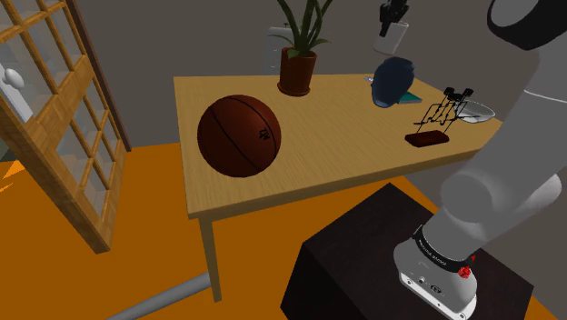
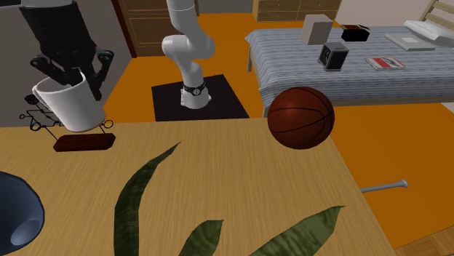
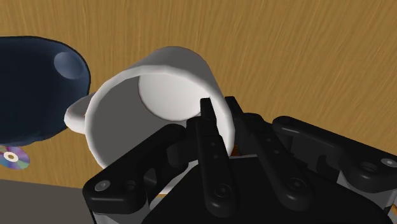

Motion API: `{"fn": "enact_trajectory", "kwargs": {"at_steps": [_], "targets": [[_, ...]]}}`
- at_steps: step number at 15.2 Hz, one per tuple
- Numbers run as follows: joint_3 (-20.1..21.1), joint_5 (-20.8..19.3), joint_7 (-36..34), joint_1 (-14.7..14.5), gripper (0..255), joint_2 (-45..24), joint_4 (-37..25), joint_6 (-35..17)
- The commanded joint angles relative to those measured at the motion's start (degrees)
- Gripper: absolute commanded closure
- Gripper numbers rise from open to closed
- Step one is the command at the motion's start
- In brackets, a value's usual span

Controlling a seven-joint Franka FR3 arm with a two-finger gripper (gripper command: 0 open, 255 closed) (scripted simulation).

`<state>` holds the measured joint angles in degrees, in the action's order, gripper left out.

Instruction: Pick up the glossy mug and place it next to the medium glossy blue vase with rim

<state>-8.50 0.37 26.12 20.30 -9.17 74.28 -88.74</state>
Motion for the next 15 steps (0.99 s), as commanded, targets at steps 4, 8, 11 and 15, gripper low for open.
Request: {"fn": "enact_trajectory", "kwargs": {"at_steps": [4, 8, 11, 15], "targets": [[-2.62, 1.66, 6.74, 4.38, 255, -3.21, -4.13, 0.93], [-4.45, 3.45, 12.01, 8.40, 255, -7.19, -9.66, 2.62], [-5.55, 5.12, 15.79, 11.88, 255, -11.32, -15.65, 4.66], [-6.29, 7.58, 19.84, 16.96, 255, -18.32, -26.53, 8.74]]}}
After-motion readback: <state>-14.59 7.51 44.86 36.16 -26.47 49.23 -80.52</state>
